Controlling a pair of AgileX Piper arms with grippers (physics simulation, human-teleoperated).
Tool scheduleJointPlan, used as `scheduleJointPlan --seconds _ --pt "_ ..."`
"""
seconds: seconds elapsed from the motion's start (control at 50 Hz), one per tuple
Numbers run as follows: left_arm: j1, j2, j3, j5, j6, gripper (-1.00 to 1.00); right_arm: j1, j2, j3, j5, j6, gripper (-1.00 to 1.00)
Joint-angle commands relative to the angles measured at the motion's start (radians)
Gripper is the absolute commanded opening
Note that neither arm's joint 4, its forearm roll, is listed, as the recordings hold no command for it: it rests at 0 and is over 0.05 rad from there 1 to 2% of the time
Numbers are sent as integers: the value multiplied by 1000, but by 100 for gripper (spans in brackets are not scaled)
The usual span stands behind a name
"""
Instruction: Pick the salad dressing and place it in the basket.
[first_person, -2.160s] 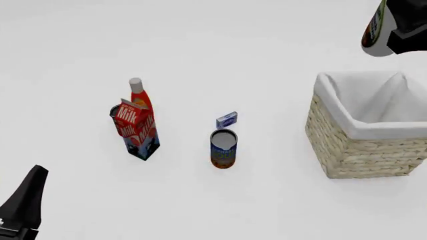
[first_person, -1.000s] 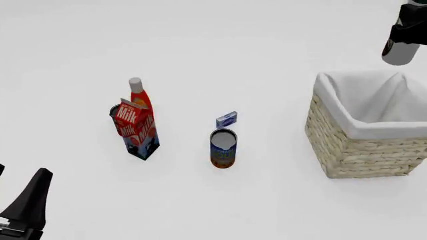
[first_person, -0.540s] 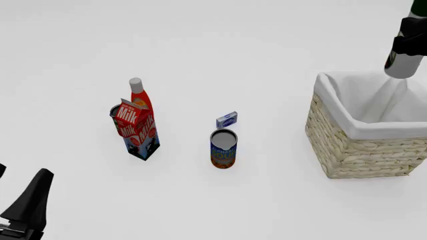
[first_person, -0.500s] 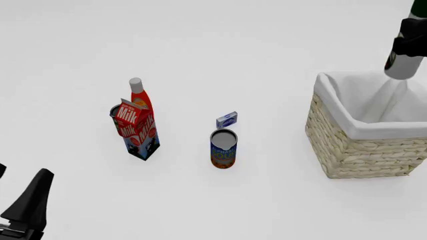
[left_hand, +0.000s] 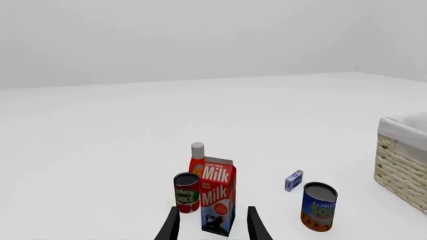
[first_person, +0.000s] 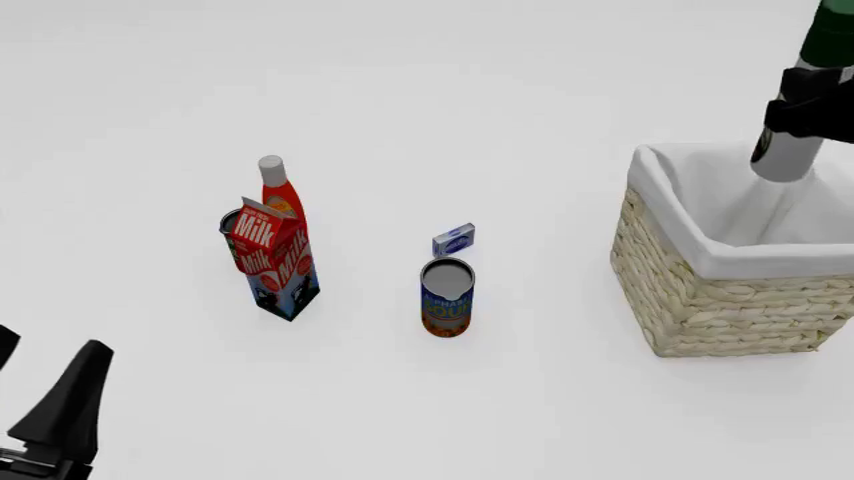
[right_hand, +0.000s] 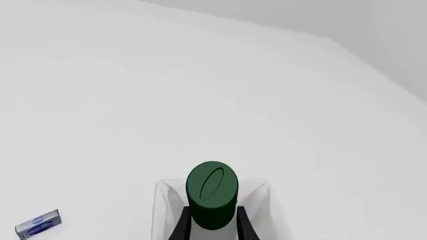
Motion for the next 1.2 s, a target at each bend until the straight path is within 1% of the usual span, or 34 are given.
scheduleJointPlan --seconds 0.02,0.2,0.7,0.94,1.04,1.2 --pt "0 0 7 -2 -1 100 -9 38 7 -51 40 -100" --pt "-3 0 10 -3 3 100 -26 95 15 -100 52 -100" --pt "7 0 19 -6 -2 100 -44 140 29 -127 49 -100" --pt "11 0 17 -3 -2 100 -58 189 53 -175 57 -100" --pt "13 0 18 -1 -3 100 -64 207 54 -184 64 -100" --pt "13 0 23 -5 -6 100 -66 214 69 -198 59 -100"
